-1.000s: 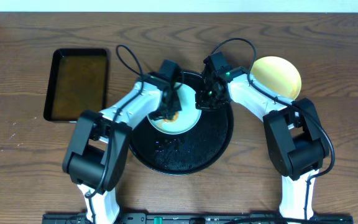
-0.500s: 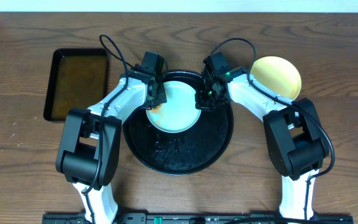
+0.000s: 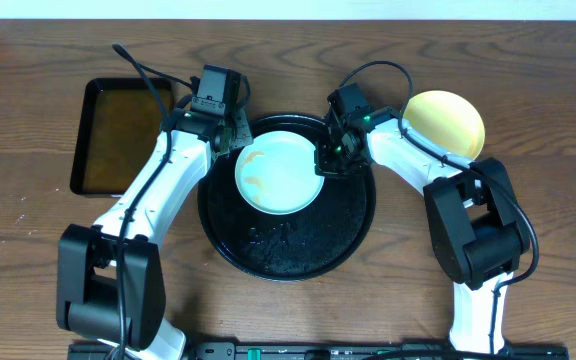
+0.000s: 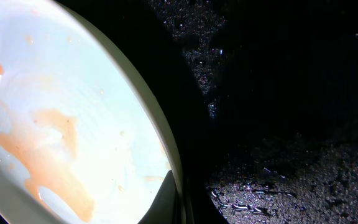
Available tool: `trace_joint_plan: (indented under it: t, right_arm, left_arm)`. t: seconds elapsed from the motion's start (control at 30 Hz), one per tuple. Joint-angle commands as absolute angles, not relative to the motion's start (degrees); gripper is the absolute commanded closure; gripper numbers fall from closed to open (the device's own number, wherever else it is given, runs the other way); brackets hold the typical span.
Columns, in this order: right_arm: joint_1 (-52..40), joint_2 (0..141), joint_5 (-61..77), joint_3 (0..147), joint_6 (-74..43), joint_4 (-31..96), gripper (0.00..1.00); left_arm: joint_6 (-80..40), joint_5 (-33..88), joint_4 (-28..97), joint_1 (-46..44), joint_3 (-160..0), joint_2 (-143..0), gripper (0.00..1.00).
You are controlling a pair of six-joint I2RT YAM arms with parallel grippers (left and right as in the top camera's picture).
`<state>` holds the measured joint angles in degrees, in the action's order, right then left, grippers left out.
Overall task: Clean dirty plates on tray and stack at the side
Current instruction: 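Scrub the light-blue plate with the sponge in the left gripper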
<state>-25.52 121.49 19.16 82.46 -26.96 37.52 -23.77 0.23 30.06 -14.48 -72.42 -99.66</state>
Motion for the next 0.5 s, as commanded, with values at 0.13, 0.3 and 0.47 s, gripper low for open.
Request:
trace_joint_plan:
  t: [0.13,0.3,0.47]
  right_arm:
    - [-24.95,124.4,12.03,80.73,-27.35,38.59,0.99]
    - [-24.95,124.4,12.03,80.73,-27.38,38.68,0.99]
    - [-24.95,124.4,12.01,80.73,-27.38,38.79,0.99]
  left_arm:
    - [-31.0,18.55,30.48,-18.17,-71.44,-106.96,0.92]
    - [-31.62,21.89,32.88,-22.61,-71.44,-111.74,0.93]
    - [-30.5,19.75,38.3,-23.79,-71.46,-111.92,0.93]
